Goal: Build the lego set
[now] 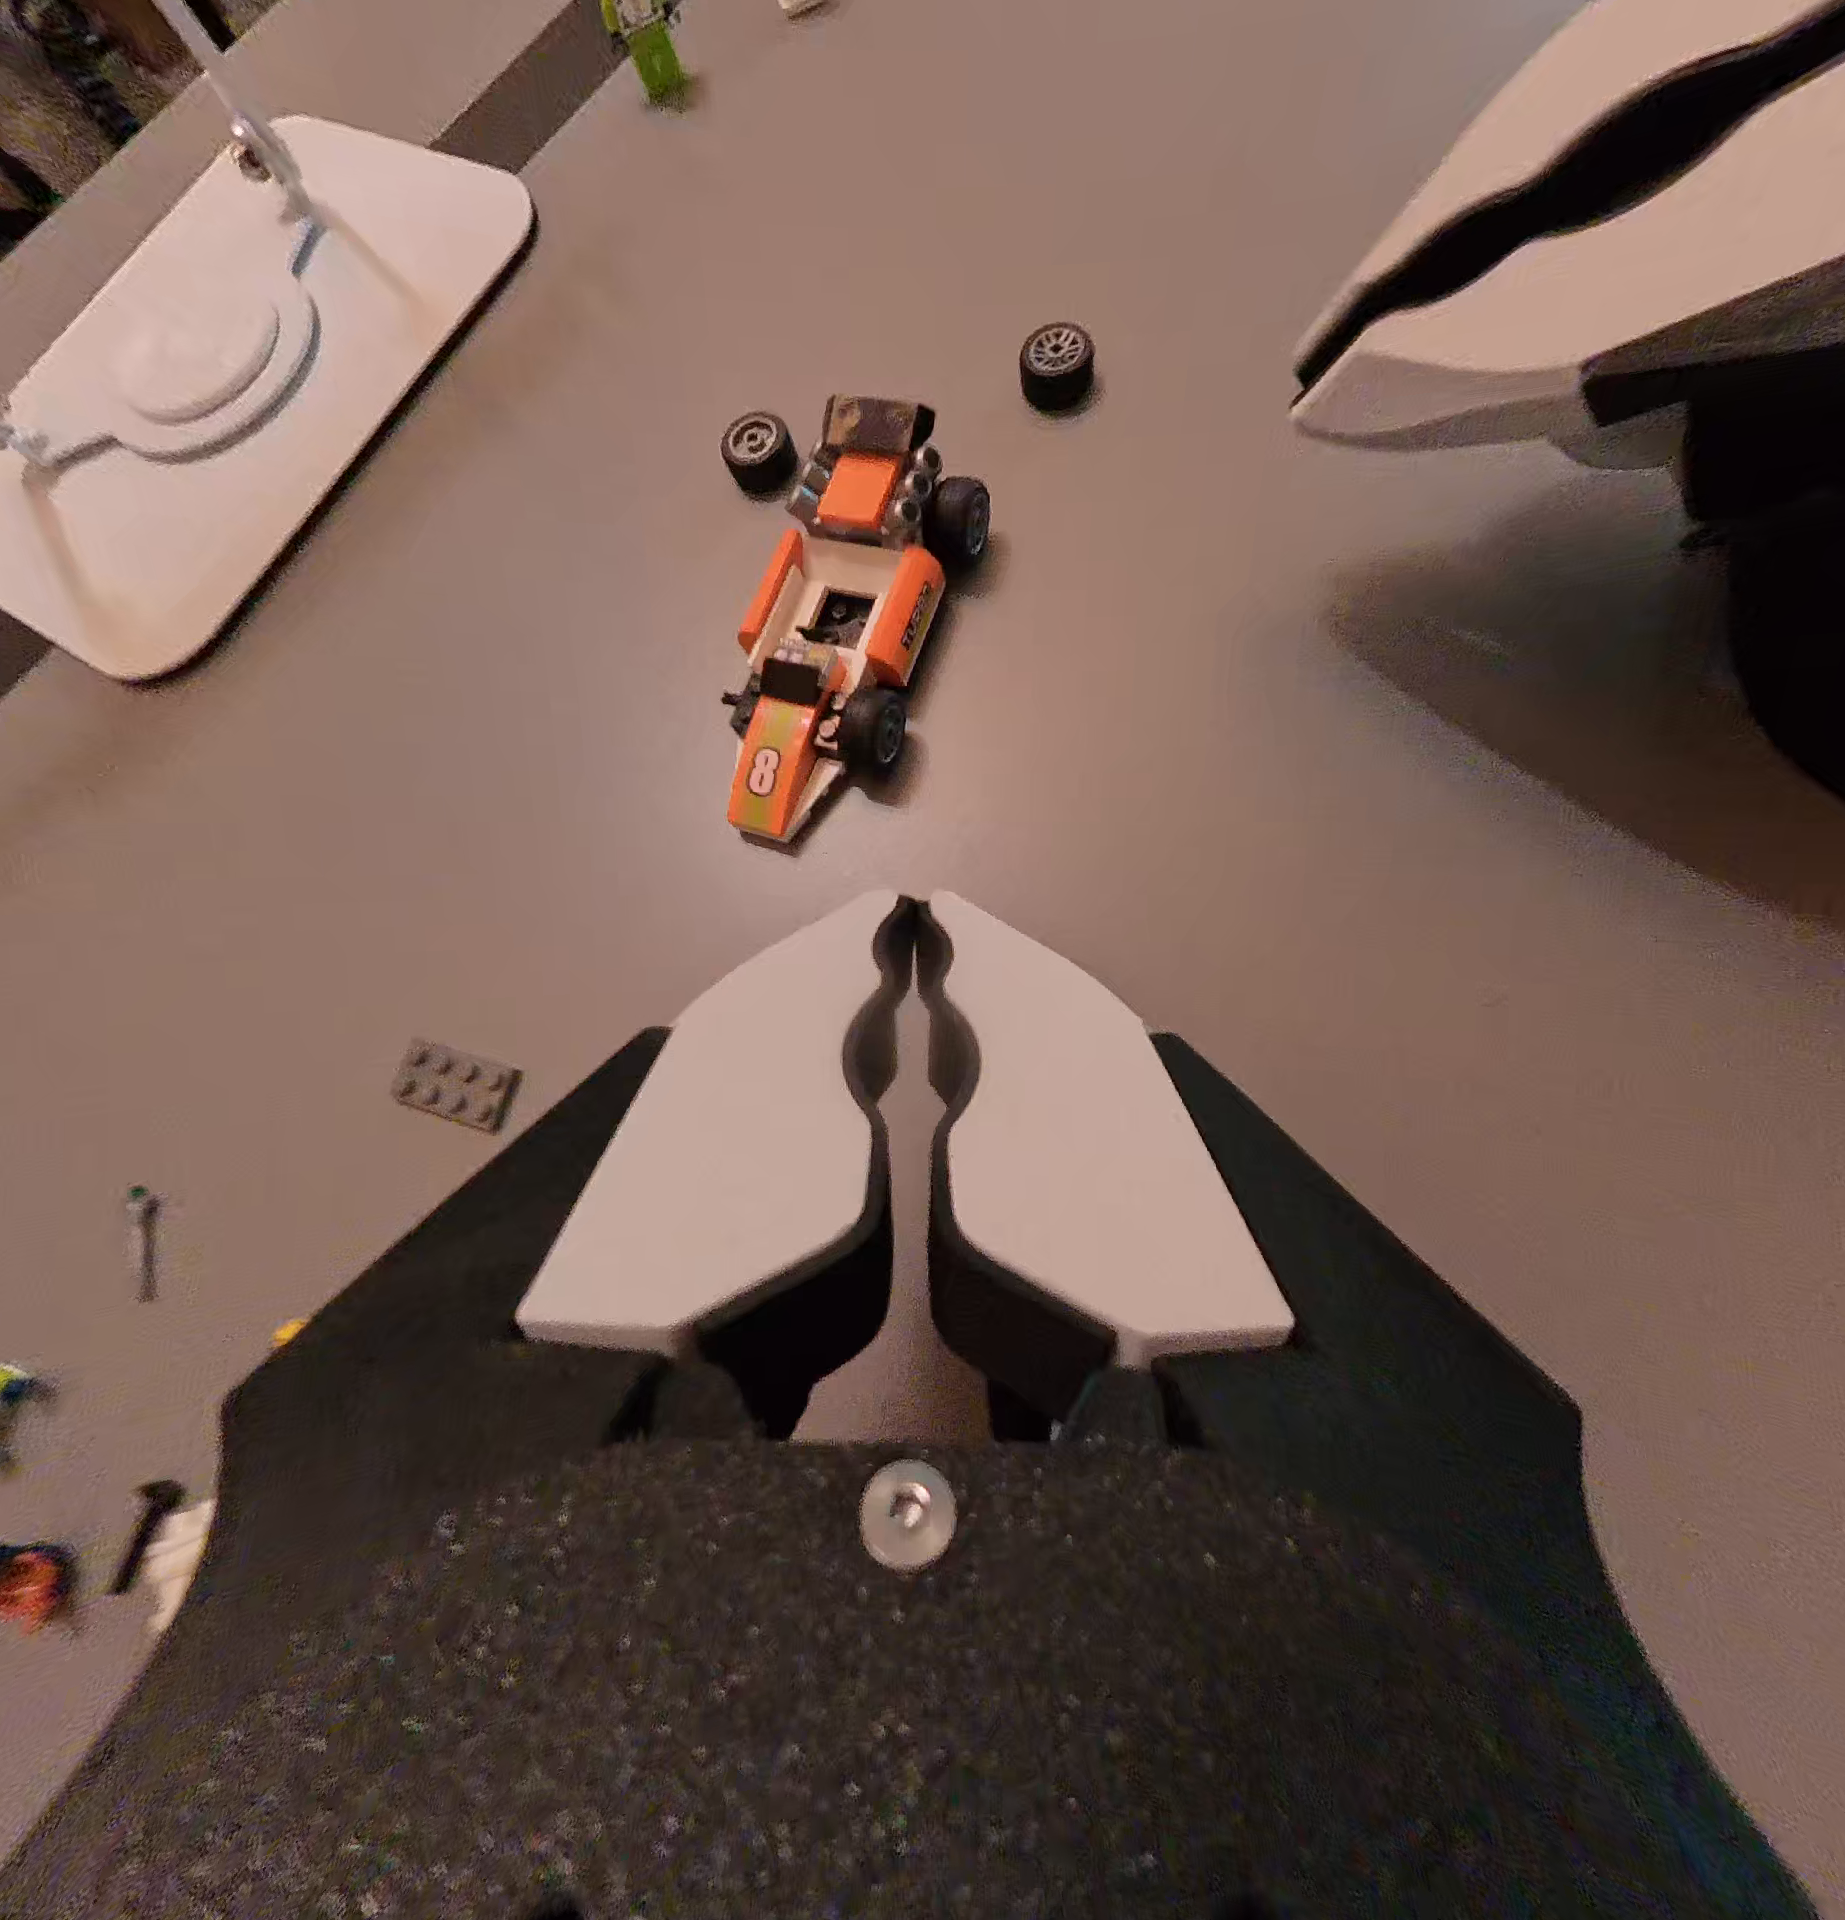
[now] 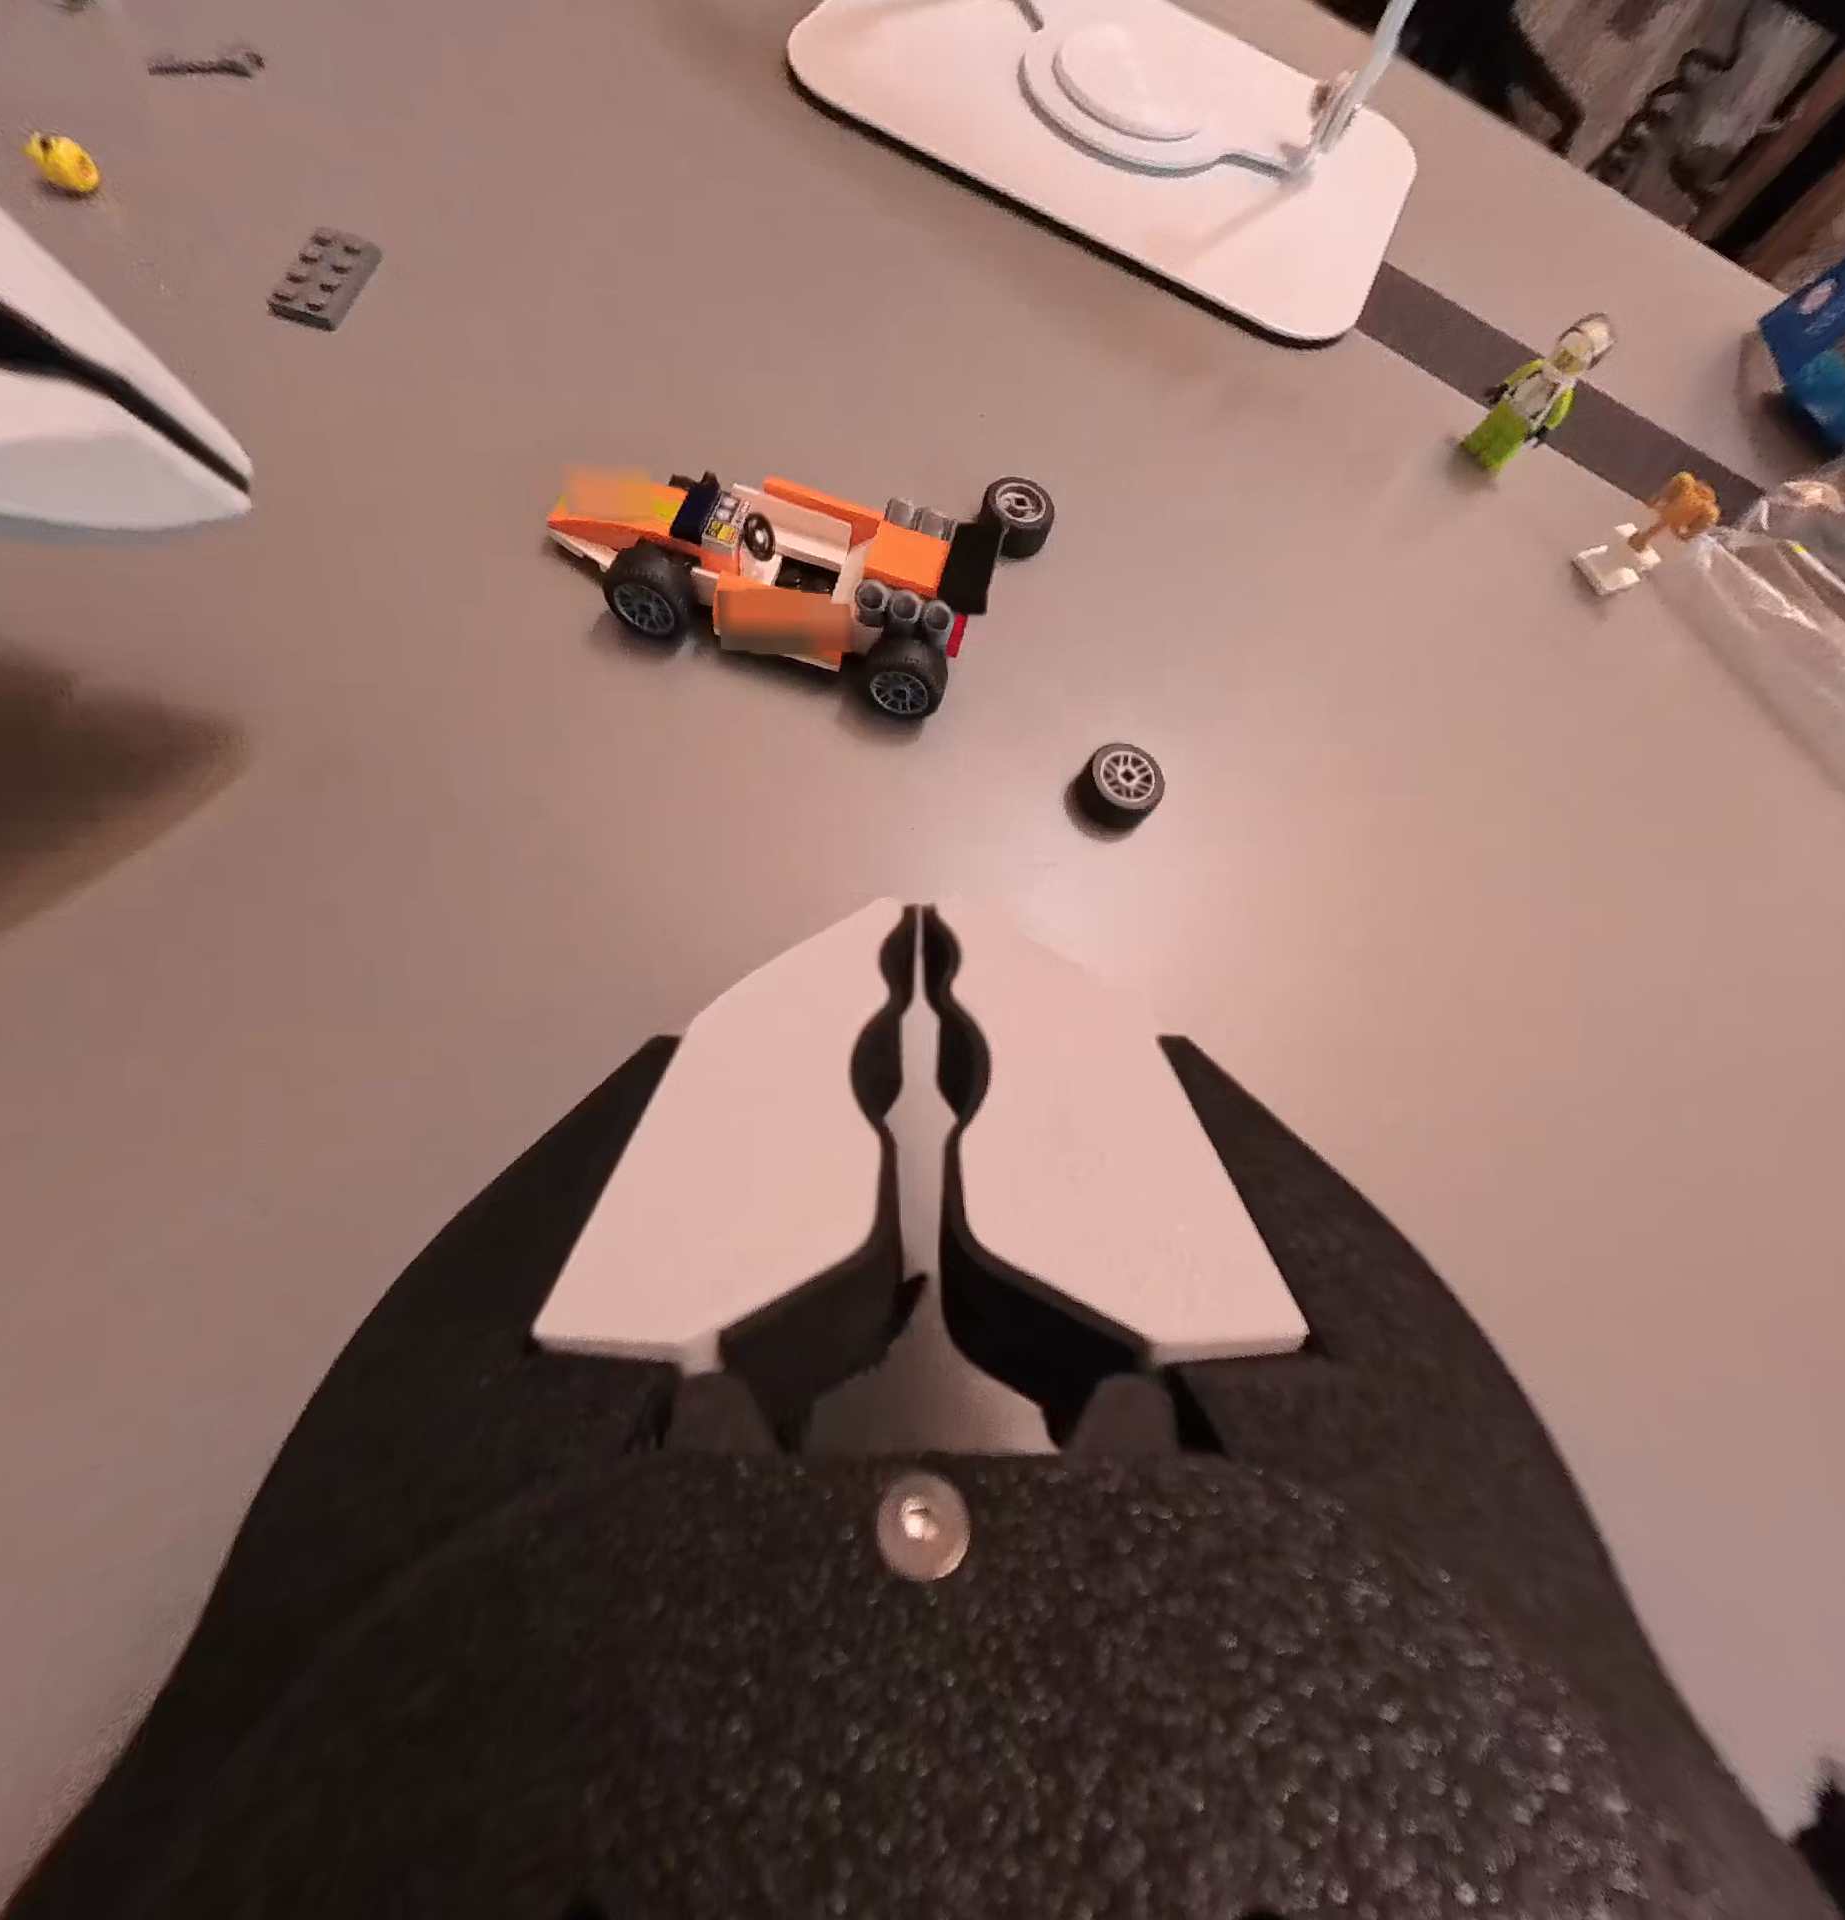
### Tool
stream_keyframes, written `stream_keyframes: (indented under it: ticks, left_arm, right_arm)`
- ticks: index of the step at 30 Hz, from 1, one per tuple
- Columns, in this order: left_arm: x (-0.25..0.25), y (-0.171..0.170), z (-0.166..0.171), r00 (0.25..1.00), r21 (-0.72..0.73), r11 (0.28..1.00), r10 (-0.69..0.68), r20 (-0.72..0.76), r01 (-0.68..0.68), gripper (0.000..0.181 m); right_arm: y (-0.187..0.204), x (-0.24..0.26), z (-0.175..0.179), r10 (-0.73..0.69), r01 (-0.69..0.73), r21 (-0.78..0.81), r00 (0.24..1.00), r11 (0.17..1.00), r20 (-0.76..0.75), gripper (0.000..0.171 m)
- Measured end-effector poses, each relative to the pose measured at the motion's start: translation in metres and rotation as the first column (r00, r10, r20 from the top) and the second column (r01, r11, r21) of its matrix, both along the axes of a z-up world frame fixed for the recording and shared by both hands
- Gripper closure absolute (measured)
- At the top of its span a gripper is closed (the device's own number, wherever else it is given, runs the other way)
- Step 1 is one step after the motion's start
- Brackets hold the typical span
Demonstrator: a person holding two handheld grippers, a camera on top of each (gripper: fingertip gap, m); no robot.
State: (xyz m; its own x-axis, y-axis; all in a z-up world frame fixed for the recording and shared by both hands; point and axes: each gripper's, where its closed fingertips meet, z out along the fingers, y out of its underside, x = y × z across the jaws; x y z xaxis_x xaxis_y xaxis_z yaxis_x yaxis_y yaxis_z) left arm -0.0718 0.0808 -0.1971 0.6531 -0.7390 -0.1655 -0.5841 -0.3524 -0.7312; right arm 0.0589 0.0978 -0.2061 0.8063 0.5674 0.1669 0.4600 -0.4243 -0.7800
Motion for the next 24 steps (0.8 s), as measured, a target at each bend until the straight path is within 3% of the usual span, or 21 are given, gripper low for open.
stream_keyframes:
  ticks: [6, 24]
  left_arm:
    - [0.008, 0.0, -0.032, 0.997, -0.045, 0.998, 0.046, 0.058, -0.043, 0.181]
    - [-0.003, 0.011, -0.036, 0.995, 0.041, 0.994, 0.102, 0.012, -0.103, 0.181]
  right_arm:
    - [-0.002, 0.003, -0.011, -0.024, 0.024, -0.016, 0.999, 1.0, -0.023, 0.171]
    - [-0.001, 0.004, -0.013, -0.036, 0.035, -0.015, 0.998, 0.999, -0.042, 0.171]
